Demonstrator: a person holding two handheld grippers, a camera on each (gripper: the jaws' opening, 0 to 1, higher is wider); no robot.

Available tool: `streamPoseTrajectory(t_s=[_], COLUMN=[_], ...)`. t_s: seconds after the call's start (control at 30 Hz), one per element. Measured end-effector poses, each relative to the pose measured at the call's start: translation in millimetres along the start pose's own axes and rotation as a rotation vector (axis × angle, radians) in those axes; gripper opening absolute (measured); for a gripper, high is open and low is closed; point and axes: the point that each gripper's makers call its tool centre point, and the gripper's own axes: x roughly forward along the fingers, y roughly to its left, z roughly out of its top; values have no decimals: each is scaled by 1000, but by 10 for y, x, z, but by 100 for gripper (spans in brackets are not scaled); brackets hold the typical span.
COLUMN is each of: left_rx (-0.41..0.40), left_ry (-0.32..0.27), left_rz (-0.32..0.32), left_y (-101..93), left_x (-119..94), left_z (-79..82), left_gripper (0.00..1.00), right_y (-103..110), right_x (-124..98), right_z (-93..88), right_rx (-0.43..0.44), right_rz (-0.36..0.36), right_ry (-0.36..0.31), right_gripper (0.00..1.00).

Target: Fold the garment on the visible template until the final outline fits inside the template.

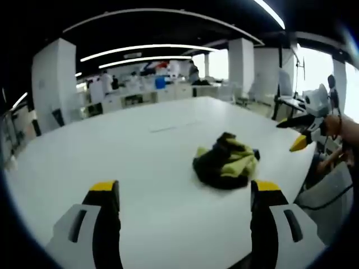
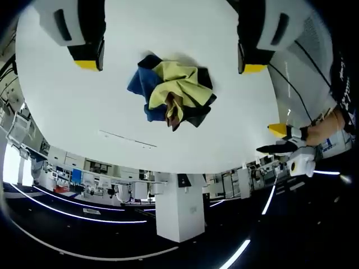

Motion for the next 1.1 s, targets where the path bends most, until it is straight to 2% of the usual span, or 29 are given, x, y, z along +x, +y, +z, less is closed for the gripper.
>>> streamPoseTrajectory(t_s=[1.1], left_rx=[-29], left_ry=[-11], left_rz=[-17], left_y=[-28], left_x=[44], left_z=[-7], left_gripper=[94], right_y=[-18], right_x=[-3], right_z=[-12], right_rx=[-13], right_rz=[-5], right_ry=[1], right_gripper=[100])
